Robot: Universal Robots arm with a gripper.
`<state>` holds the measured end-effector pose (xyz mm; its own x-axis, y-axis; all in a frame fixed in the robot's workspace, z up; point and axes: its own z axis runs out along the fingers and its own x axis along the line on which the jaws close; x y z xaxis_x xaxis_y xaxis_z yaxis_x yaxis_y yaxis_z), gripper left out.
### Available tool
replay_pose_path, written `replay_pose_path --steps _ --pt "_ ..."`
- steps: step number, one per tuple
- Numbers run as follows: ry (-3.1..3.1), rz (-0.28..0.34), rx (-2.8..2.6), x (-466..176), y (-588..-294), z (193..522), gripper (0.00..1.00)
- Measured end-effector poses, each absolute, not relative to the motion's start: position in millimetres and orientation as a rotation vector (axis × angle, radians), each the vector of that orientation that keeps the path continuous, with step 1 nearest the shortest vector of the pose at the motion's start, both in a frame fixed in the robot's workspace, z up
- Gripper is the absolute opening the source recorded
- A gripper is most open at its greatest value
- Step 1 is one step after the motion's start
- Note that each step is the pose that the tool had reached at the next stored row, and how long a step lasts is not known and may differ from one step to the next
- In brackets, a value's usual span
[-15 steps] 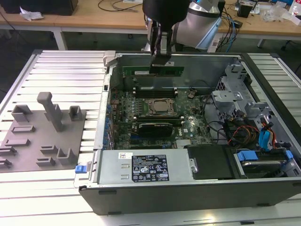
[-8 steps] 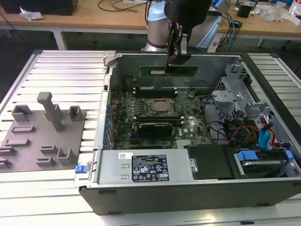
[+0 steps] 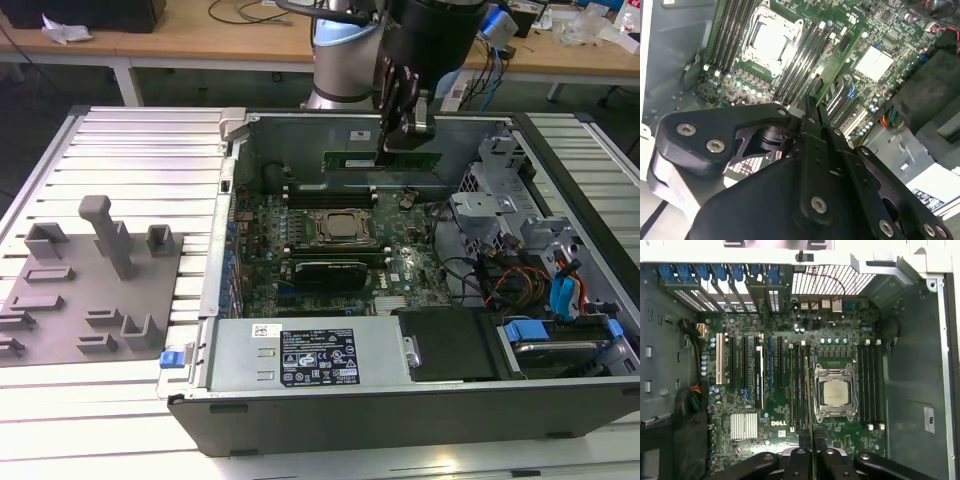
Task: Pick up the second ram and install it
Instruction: 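Pick up the second ram and move it above second insertion slot, then insert the second ram into the second slot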
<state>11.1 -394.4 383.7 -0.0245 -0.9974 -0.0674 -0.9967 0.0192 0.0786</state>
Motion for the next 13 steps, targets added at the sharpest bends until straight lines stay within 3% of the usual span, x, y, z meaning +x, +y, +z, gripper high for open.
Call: replay_pose_path --steps 11,13 --pt "-2.238 -0.162 2.189 12.0 -394.4 383.4 0.14" --pt "-2.268 -0.250 2.225 11.9 -394.5 383.3 0.14"
